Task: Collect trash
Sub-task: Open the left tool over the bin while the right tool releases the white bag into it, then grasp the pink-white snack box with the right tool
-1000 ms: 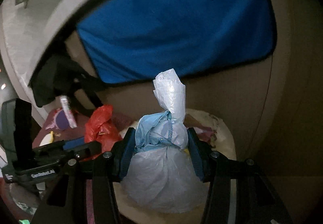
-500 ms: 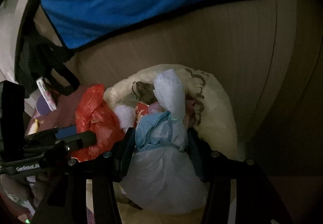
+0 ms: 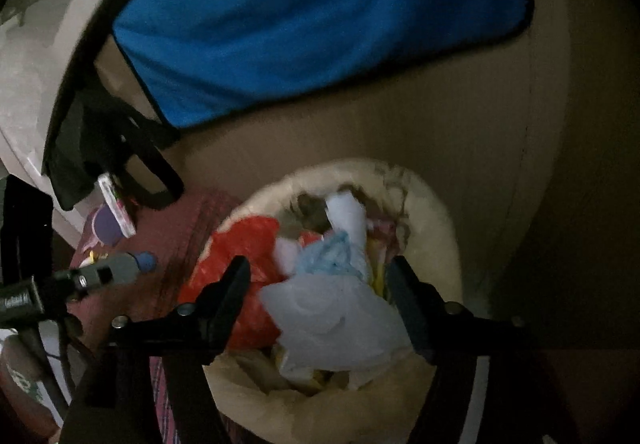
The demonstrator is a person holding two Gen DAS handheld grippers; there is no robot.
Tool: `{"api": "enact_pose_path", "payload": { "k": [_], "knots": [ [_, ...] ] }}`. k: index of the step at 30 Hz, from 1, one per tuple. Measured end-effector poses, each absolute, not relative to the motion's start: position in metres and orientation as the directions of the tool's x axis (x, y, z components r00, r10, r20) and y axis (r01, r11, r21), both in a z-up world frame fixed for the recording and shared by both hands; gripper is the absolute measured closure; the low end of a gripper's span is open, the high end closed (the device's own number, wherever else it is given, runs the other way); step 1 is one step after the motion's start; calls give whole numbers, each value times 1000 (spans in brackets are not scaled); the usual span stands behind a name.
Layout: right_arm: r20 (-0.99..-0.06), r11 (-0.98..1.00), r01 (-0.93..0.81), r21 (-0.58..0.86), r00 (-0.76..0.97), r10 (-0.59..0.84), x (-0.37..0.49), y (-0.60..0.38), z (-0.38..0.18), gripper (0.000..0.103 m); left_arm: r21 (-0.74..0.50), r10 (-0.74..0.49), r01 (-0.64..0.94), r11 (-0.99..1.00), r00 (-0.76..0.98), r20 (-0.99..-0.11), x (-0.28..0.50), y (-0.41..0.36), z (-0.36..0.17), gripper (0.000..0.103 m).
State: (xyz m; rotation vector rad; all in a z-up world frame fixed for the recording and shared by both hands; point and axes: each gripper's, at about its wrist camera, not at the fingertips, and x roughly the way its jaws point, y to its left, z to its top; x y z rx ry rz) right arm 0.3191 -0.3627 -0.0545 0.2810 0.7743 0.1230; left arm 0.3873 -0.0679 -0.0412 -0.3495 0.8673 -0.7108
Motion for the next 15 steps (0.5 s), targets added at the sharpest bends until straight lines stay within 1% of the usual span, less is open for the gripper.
{"api": "enact_pose_path", "payload": {
  "k": [4, 7, 11, 15],
  "knots": [
    [-637, 969, -23, 247, 750, 180, 307, -346, -28, 34, -462, -605, 395, 794, 580, -546, 367, -19, -17, 43],
    [-613, 972, -41, 231, 770, 179, 302, -330, -12, 34, -391, -507, 333, 858, 678, -533, 349, 25, -3, 43],
    [-558, 982, -69, 177, 815, 157, 294, -293, 13, 34, -352, -409, 249, 902, 752, -517, 332, 85, 11, 43],
    [-518, 980, -141, 142, 833, 195, 298, -241, 31, 34, -320, -315, 166, 933, 807, -500, 316, 143, 20, 43]
  ]
}}
